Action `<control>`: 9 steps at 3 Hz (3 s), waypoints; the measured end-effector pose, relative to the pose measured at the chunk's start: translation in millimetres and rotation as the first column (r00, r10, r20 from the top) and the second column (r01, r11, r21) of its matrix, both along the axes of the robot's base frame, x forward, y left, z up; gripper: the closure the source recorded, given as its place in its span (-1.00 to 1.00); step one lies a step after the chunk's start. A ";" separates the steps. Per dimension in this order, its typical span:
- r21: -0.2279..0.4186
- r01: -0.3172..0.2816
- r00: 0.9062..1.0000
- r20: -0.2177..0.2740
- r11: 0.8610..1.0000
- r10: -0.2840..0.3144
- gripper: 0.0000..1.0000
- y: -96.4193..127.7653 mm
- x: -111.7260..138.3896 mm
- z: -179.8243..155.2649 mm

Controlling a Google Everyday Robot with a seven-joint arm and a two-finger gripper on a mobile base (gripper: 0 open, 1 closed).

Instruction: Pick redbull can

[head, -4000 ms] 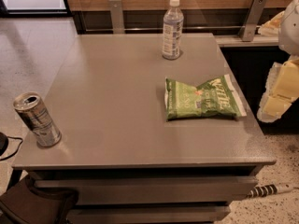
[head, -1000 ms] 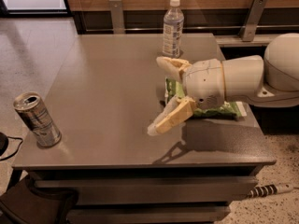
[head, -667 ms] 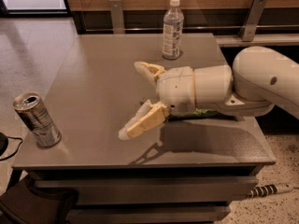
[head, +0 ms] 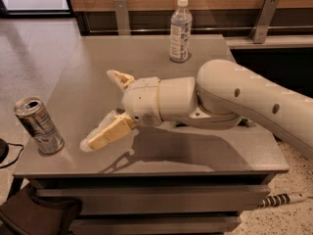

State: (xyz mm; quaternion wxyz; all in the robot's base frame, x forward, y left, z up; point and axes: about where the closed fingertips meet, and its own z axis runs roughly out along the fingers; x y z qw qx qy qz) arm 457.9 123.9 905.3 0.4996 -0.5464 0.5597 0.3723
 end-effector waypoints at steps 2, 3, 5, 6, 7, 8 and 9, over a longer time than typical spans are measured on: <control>0.027 -0.084 0.996 -0.005 0.996 0.084 -1.00 70.5 -20.4 -7.7; 0.032 -0.121 0.992 -0.022 0.992 0.121 -1.00 100.5 -26.9 -14.5; 0.017 -0.171 0.985 -0.028 0.985 0.171 -0.27 130.4 -38.3 -18.4; 0.016 -0.175 0.984 -0.025 0.984 0.176 0.32 132.3 -40.5 -17.2; 0.014 -0.181 0.983 -0.021 0.983 0.181 1.00 134.6 -43.3 -15.6; 0.021 -0.190 0.982 0.011 0.981 0.190 1.00 131.0 -39.2 -4.6; 0.020 -0.207 0.973 0.112 0.978 0.204 1.00 118.0 -26.0 37.5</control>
Offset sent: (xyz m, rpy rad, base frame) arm -0.0298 0.1195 -0.0202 0.0459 0.0329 0.1327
